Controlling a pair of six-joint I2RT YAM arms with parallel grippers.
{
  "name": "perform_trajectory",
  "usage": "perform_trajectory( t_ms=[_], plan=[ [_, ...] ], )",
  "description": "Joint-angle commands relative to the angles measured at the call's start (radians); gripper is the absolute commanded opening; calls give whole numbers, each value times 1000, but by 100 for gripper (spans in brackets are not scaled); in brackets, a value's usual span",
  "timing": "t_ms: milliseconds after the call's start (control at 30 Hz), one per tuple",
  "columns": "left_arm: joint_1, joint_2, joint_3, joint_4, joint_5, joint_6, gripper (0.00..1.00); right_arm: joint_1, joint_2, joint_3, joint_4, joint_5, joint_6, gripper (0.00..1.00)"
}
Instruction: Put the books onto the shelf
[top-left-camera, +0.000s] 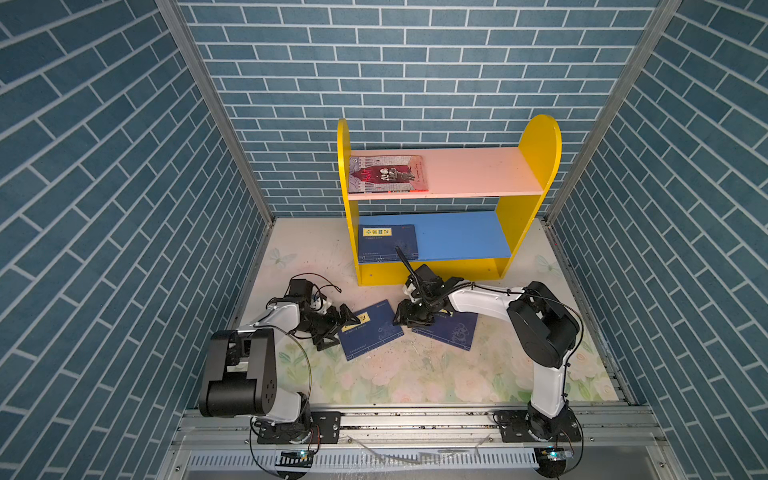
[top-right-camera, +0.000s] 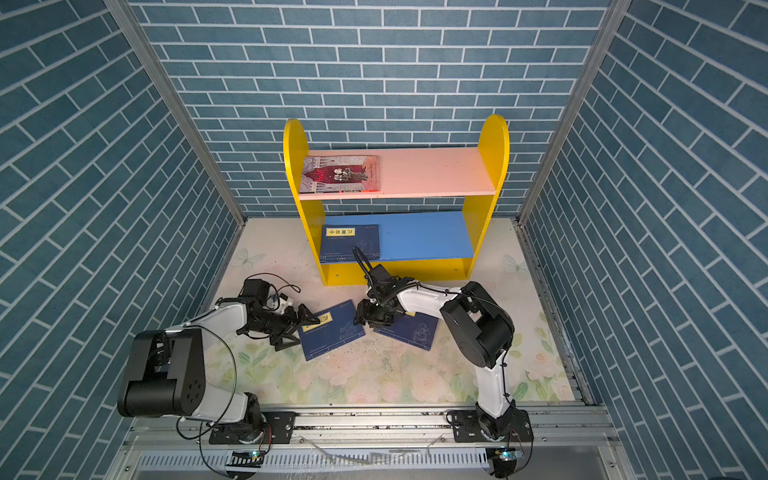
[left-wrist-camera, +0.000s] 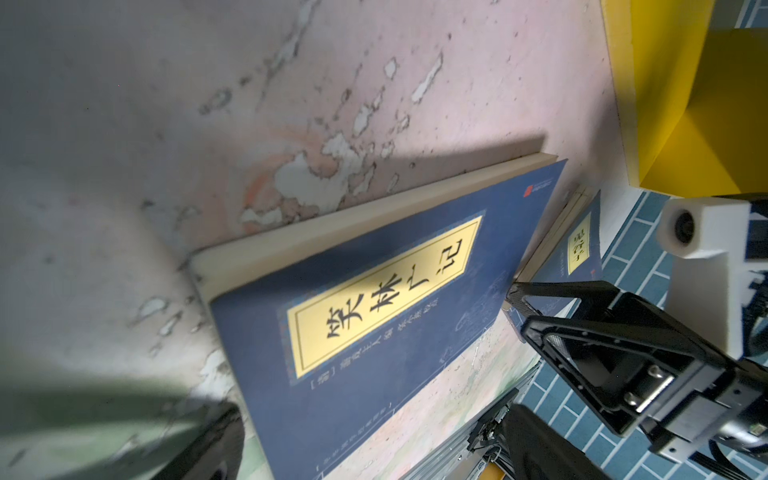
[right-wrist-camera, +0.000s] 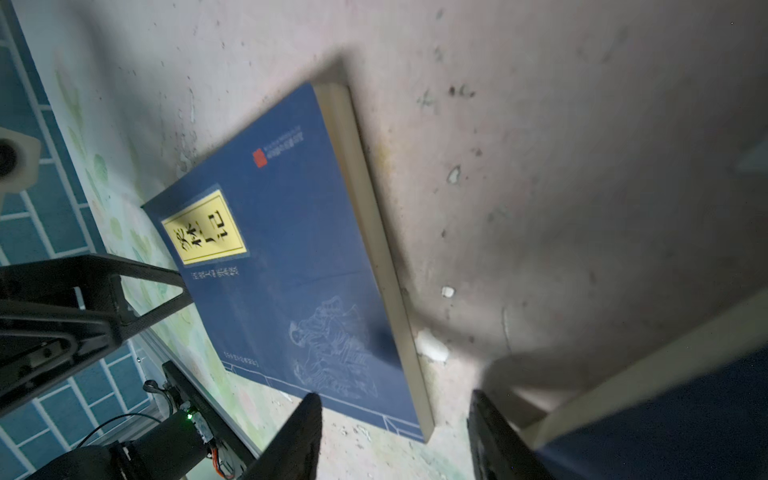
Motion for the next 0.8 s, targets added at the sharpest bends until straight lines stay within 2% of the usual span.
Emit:
perform_trajectory(
  t_ms=[0, 233, 500, 767],
  plan=[
    [-13, 75, -55, 53, -100, 60, 100, 7, 28, 10, -24, -60, 6, 58],
    [-13, 75, -42, 24, -145, 79, 100, 20, 4, -37, 69, -119, 57, 57],
    [-13, 61, -33, 13, -163, 82, 100, 26, -21, -77, 113, -144, 82, 57],
    [-13, 29, -42, -2, -178, 82, 100, 26, -70, -176, 249, -141, 149, 55]
  ],
)
